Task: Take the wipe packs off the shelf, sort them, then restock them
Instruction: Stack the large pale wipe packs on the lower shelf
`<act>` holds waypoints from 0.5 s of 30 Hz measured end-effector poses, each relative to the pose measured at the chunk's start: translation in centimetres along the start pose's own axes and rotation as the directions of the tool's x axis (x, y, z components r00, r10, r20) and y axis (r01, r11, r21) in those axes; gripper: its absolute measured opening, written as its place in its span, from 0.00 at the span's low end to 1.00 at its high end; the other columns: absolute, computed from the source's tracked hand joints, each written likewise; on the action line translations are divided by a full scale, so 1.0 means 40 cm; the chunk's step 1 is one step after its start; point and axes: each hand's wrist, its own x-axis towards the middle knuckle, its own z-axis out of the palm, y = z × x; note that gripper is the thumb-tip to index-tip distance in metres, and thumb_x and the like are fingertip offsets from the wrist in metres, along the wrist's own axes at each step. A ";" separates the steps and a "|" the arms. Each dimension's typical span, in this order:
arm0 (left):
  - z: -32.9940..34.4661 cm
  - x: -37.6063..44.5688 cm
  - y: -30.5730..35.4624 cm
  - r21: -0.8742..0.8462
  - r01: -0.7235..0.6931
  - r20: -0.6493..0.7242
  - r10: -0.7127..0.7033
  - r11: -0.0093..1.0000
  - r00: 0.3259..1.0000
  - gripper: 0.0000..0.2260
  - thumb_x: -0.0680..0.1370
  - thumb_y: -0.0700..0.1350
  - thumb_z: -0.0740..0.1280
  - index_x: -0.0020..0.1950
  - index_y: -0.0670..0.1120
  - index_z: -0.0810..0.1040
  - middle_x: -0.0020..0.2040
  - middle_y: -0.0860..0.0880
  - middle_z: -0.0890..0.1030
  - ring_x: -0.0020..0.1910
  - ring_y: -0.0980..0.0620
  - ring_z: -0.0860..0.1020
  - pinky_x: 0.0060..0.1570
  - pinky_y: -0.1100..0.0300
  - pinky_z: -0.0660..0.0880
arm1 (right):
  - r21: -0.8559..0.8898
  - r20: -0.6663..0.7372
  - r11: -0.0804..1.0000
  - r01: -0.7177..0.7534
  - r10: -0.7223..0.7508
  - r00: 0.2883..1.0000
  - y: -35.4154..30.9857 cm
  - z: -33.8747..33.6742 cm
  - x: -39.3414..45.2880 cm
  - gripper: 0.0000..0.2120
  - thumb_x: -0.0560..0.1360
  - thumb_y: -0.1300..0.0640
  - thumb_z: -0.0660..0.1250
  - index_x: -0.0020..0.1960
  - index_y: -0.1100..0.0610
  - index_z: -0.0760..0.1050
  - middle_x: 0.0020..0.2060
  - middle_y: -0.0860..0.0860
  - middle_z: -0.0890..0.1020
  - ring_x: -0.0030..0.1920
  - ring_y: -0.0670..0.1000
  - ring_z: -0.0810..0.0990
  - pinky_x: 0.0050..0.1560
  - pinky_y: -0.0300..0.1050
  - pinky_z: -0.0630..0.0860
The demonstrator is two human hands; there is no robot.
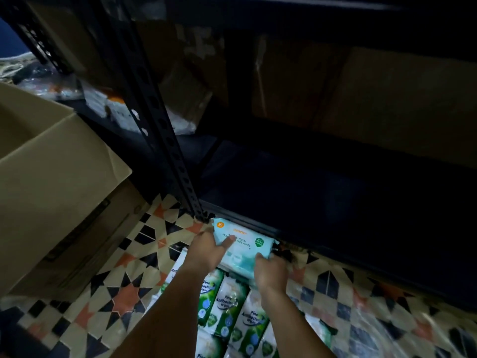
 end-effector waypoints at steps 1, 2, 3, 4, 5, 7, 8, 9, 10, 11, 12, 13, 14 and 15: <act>-0.005 -0.003 0.006 -0.005 -0.002 -0.001 0.002 1.000 1.000 0.35 0.75 0.69 0.66 0.69 0.42 0.74 0.61 0.41 0.81 0.61 0.41 0.78 0.63 0.50 0.75 | 0.021 0.003 1.000 0.005 -0.005 1.000 -0.009 -0.010 -0.003 0.10 0.80 0.56 0.65 0.42 0.61 0.74 0.39 0.55 0.77 0.41 0.55 0.76 0.44 0.44 0.69; -0.014 -0.005 0.011 -0.010 -0.008 -0.004 0.008 1.000 1.000 0.37 0.74 0.70 0.66 0.70 0.43 0.73 0.62 0.41 0.81 0.62 0.41 0.78 0.64 0.50 0.75 | 0.041 0.007 0.999 0.008 -0.008 1.000 -0.020 -0.020 -0.007 0.11 0.79 0.58 0.66 0.39 0.60 0.72 0.36 0.54 0.76 0.39 0.54 0.74 0.43 0.44 0.68; -0.024 -0.011 0.020 -0.008 -0.020 -0.012 0.020 1.000 1.000 0.38 0.73 0.71 0.66 0.72 0.44 0.73 0.63 0.41 0.81 0.63 0.41 0.78 0.64 0.51 0.74 | 0.051 0.009 0.999 0.009 -0.010 1.000 -0.031 -0.034 -0.015 0.12 0.79 0.59 0.66 0.38 0.60 0.72 0.35 0.53 0.75 0.38 0.53 0.74 0.43 0.44 0.68; -0.034 -0.018 0.028 0.003 -0.028 -0.022 0.029 1.000 0.999 0.39 0.73 0.72 0.66 0.73 0.44 0.72 0.63 0.40 0.81 0.62 0.41 0.78 0.63 0.53 0.74 | 0.051 0.016 0.999 0.013 -0.014 1.000 -0.042 -0.048 -0.028 0.12 0.79 0.59 0.66 0.37 0.60 0.72 0.34 0.53 0.76 0.38 0.53 0.74 0.43 0.43 0.68; -0.045 -0.030 0.038 0.015 -0.031 -0.030 0.031 0.999 0.999 0.39 0.73 0.72 0.66 0.73 0.44 0.72 0.61 0.40 0.82 0.61 0.41 0.79 0.61 0.54 0.75 | 0.047 0.024 0.999 0.025 -0.026 0.999 -0.050 -0.062 -0.042 0.13 0.79 0.58 0.66 0.37 0.60 0.72 0.34 0.53 0.75 0.38 0.53 0.74 0.43 0.44 0.68; -0.064 -0.059 0.055 0.016 -0.042 -0.061 0.042 0.999 0.997 0.41 0.71 0.74 0.65 0.69 0.43 0.76 0.54 0.41 0.84 0.54 0.43 0.82 0.55 0.54 0.77 | 0.062 0.037 0.997 0.051 -0.054 0.998 -0.060 -0.089 -0.081 0.16 0.80 0.58 0.66 0.34 0.59 0.70 0.31 0.52 0.74 0.35 0.53 0.73 0.40 0.44 0.68; -0.075 -0.074 0.061 0.014 -0.048 -0.080 0.049 0.999 0.996 0.41 0.70 0.75 0.65 0.68 0.43 0.77 0.53 0.42 0.84 0.52 0.43 0.82 0.52 0.54 0.78 | 0.051 0.036 0.996 0.073 -0.075 0.997 -0.067 -0.104 -0.104 0.16 0.80 0.57 0.66 0.35 0.58 0.71 0.31 0.51 0.75 0.34 0.52 0.73 0.38 0.44 0.67; -0.090 -0.102 0.074 0.006 -0.057 -0.098 0.057 0.998 0.994 0.41 0.69 0.75 0.65 0.66 0.43 0.77 0.52 0.43 0.84 0.52 0.43 0.82 0.51 0.55 0.77 | 0.028 0.032 0.994 0.103 -0.104 0.994 -0.075 -0.121 -0.132 0.14 0.80 0.55 0.66 0.37 0.59 0.74 0.32 0.52 0.77 0.35 0.52 0.75 0.37 0.43 0.67; -0.106 -0.126 0.087 0.002 -0.075 -0.118 0.075 0.997 0.990 0.40 0.69 0.75 0.65 0.65 0.44 0.78 0.52 0.44 0.84 0.52 0.44 0.82 0.49 0.55 0.77 | 0.003 0.029 0.991 0.131 -0.131 0.991 -0.089 -0.141 -0.163 0.13 0.81 0.54 0.65 0.41 0.59 0.77 0.36 0.53 0.80 0.38 0.54 0.77 0.38 0.43 0.68; -0.121 -0.146 0.100 -0.005 -0.086 -0.138 0.085 0.996 0.987 0.39 0.68 0.76 0.65 0.63 0.44 0.79 0.51 0.45 0.85 0.52 0.45 0.82 0.48 0.55 0.76 | -0.011 0.017 0.988 0.154 -0.153 0.988 -0.105 -0.155 -0.187 0.12 0.81 0.52 0.65 0.46 0.60 0.80 0.40 0.54 0.83 0.42 0.56 0.80 0.41 0.43 0.71; -0.141 -0.172 0.117 -0.010 -0.116 -0.167 0.112 0.993 0.980 0.38 0.68 0.76 0.65 0.61 0.45 0.80 0.49 0.47 0.85 0.51 0.46 0.82 0.47 0.56 0.76 | -0.007 0.008 0.984 0.178 -0.178 0.984 -0.125 -0.174 -0.220 0.12 0.80 0.51 0.66 0.49 0.60 0.81 0.44 0.55 0.84 0.46 0.57 0.82 0.45 0.44 0.75; -0.163 -0.203 0.139 -0.037 -0.143 -0.200 0.133 0.989 0.971 0.37 0.67 0.76 0.66 0.59 0.46 0.82 0.47 0.48 0.85 0.49 0.47 0.82 0.46 0.57 0.75 | -0.001 0.000 0.978 0.210 -0.210 0.978 -0.147 -0.196 -0.255 0.12 0.81 0.51 0.65 0.51 0.59 0.81 0.45 0.55 0.85 0.47 0.58 0.83 0.48 0.46 0.78; -0.185 -0.228 0.157 -0.072 -0.180 -0.241 0.158 0.981 0.957 0.34 0.67 0.74 0.67 0.57 0.47 0.83 0.45 0.49 0.84 0.47 0.49 0.82 0.45 0.57 0.76 | -0.003 -0.003 0.967 0.255 -0.255 0.967 -0.170 -0.218 -0.289 0.12 0.81 0.51 0.65 0.51 0.59 0.81 0.45 0.55 0.84 0.47 0.58 0.83 0.49 0.48 0.78; -0.210 -0.259 0.181 -0.110 -0.211 -0.277 0.174 0.971 0.945 0.30 0.68 0.72 0.69 0.55 0.48 0.84 0.43 0.51 0.84 0.45 0.51 0.82 0.44 0.58 0.76 | -0.009 -0.004 0.951 0.309 -0.309 0.951 -0.194 -0.242 -0.321 0.12 0.82 0.52 0.64 0.50 0.59 0.81 0.45 0.55 0.84 0.46 0.57 0.82 0.47 0.48 0.78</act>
